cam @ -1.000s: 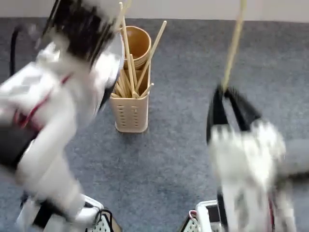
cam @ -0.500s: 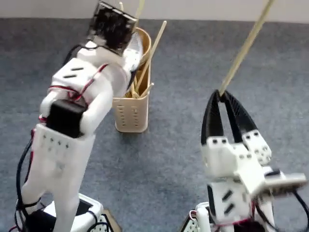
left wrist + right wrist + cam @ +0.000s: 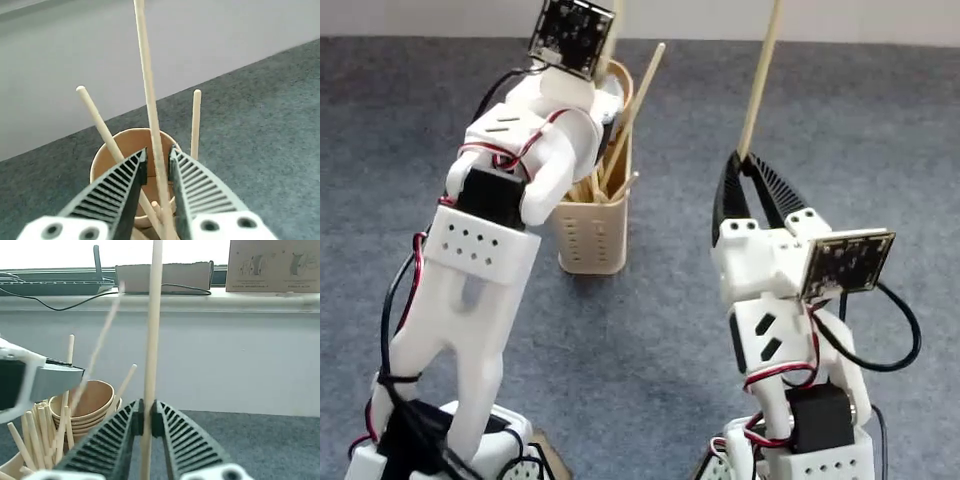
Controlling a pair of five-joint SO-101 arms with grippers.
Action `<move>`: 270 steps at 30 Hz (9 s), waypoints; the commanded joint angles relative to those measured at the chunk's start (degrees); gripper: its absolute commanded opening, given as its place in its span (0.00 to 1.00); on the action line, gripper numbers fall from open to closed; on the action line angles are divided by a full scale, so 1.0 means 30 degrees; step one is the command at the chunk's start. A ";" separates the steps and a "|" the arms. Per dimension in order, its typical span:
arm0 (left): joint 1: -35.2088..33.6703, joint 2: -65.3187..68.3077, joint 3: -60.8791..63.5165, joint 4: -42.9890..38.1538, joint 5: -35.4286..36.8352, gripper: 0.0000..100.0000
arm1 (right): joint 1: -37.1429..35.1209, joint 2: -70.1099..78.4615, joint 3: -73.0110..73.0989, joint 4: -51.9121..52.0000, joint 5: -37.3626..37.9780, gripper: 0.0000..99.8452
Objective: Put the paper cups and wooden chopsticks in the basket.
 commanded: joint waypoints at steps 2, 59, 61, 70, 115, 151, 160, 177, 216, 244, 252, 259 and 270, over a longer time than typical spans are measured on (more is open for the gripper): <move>-0.0337 -0.0249 -0.0190 0.0293 0.0205 0.13 | -0.0132 0.0073 -0.0278 -0.0425 -0.0059 0.00; -1.1648 0.8484 0.6403 -0.3165 0.7941 0.13 | -0.5553 1.4784 -0.9538 -0.1832 0.2286 0.27; -1.1648 0.8806 0.6198 -0.3165 0.7971 0.13 | -0.5201 1.4784 -1.2117 0.1333 0.2315 0.27; -1.1560 0.8864 0.6286 -0.3165 0.7971 0.13 | -0.3678 1.5604 -2.0205 0.7341 0.2256 0.27; -1.1531 0.9040 0.6315 -0.3223 0.7941 0.13 | -0.2769 2.5538 -0.4088 -1.0271 0.6330 0.13; -1.1209 0.9070 0.6930 -0.3253 0.7883 0.13 | -0.5934 2.2842 -2.0586 0.1245 0.2374 0.00; -1.0652 0.9070 0.7048 -0.3253 0.7033 0.13 | -0.6022 2.4806 -2.5685 0.2740 0.3487 0.00; -1.0535 0.9070 0.7282 -0.3663 0.6945 0.13 | -0.6110 2.8147 -2.5421 0.2212 0.2520 0.00; -1.0154 1.0652 0.6696 -0.4161 0.6916 0.13 | -0.5172 1.5692 -0.6286 -0.4147 -0.0176 0.00; -0.7399 1.4696 -2.2520 1.0872 0.2667 0.13 | -0.5875 0.1978 -0.5436 1.0007 0.3165 0.27; -0.3531 1.7216 -2.6857 1.1927 0.2784 0.13 | -0.2095 0.1099 0.3033 0.7897 0.3165 0.27; -0.2359 1.5692 -2.9201 1.3480 0.2725 0.13 | -0.2095 0.0864 0.8894 0.3121 0.3136 0.27; -0.3560 1.2088 -2.8352 1.0901 0.2022 0.13 | -0.2095 0.0923 0.8982 0.2886 0.3077 0.27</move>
